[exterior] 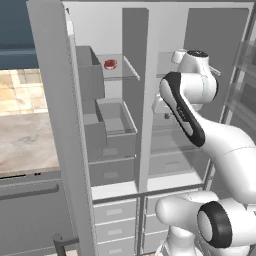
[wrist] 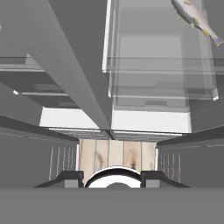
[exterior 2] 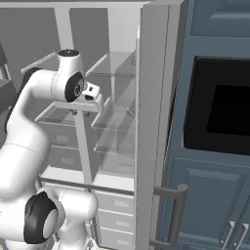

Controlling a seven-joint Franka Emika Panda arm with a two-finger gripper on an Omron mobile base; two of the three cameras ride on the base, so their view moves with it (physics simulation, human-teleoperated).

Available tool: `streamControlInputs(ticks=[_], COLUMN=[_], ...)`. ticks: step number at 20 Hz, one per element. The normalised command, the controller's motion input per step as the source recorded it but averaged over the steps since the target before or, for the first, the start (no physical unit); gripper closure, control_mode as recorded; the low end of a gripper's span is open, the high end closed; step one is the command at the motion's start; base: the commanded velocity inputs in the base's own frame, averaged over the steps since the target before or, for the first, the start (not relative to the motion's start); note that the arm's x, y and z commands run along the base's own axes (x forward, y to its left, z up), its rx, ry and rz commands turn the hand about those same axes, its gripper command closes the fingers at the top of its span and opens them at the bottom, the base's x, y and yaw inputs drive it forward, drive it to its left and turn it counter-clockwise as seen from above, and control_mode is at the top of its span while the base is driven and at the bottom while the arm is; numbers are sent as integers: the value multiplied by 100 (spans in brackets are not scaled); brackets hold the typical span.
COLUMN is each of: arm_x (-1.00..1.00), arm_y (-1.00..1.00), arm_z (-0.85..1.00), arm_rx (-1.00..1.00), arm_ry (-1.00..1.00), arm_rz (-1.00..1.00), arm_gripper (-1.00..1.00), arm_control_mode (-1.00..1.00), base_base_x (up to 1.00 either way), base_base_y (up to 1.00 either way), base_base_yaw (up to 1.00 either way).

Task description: There's a fish in the fridge that needs to be moved to the freezer for freezing. Pick up the fish from the fridge, place it on any shelf in the freezer, and close the fridge and freezer doors when done.

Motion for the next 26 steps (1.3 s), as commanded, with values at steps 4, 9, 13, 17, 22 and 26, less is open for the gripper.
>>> streamControlInputs(ticks=[4, 9, 13, 17, 22, 26], arm_x=[-25, -78, -85, -22, 0, 35], arm_y=[0, 0, 0, -3, -2, -21], arm_z=[0, 0, 0, -1, 0, 0], arm_rx=[0, -1, -3, -6, -8, -1], arm_ry=[-1, -10, -4, 0, -4, 0], arm_rz=[0, 0, 0, 0, 1, 0], arm_gripper=[-100, -100, -100, -100, -100, -100], arm_control_mode=[-100, -100, -100, -100, -100, -100], base_base_x=[0, 0, 0, 0, 0, 0], base_base_y=[0, 0, 0, 0, 0, 0], base_base_yaw=[0, 0, 0, 0, 0, 0])
